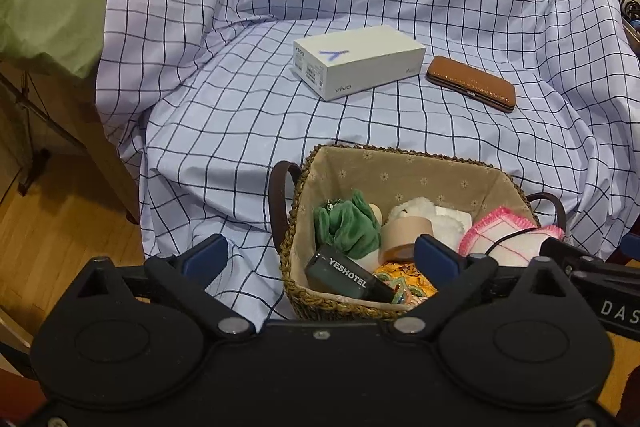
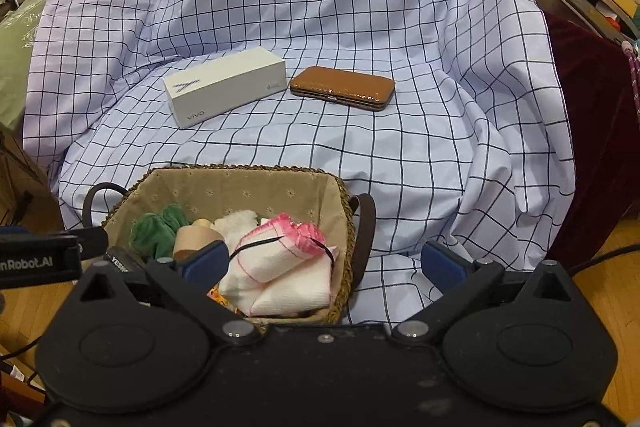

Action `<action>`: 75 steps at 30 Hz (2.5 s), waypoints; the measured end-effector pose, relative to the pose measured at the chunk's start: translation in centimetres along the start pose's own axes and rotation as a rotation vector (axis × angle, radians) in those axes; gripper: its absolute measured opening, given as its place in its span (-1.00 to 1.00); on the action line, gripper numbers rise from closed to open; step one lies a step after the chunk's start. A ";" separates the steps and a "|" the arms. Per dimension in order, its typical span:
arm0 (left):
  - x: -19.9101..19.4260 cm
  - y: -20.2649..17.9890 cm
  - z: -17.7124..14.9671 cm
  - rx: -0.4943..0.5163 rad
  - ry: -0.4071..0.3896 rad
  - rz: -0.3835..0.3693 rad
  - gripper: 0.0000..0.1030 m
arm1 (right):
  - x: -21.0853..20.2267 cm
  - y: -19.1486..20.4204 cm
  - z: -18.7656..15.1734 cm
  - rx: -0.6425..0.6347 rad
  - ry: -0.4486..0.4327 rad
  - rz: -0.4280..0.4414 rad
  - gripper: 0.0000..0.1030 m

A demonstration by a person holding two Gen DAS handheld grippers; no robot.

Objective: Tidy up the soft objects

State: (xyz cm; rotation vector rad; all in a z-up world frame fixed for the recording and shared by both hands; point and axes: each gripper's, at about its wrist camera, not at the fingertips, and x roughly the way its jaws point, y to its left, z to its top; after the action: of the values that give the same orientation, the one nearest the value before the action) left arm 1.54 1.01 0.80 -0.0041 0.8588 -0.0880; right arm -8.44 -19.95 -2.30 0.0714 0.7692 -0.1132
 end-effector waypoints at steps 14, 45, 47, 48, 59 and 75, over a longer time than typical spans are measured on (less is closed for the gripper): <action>-0.6 -0.8 -0.4 0.037 0.011 0.035 0.89 | -0.3 0.0 -0.2 -0.009 0.001 -0.060 0.99; 0.1 -0.5 -0.5 0.009 0.055 0.025 0.88 | 0.8 -0.5 -0.5 0.016 0.073 -0.063 0.99; 0.1 -0.4 -0.6 0.006 0.057 0.025 0.89 | 0.7 -0.5 -0.5 0.016 0.073 -0.063 0.99; 0.2 -0.4 -0.6 0.005 0.057 0.026 0.89 | 0.7 -0.5 -0.5 0.015 0.073 -0.063 0.99; 0.3 -0.4 -0.6 0.005 0.067 0.024 0.89 | 0.8 -0.5 -0.5 0.015 0.079 -0.058 0.99; 0.5 -0.3 -0.6 -0.005 0.082 0.022 0.88 | 1.0 -0.5 -0.6 0.019 0.091 -0.057 0.99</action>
State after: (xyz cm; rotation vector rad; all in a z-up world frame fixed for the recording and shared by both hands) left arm 1.40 0.65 -0.01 0.0043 0.9406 -0.0661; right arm -8.21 -20.45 -3.43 0.0727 0.8611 -0.1723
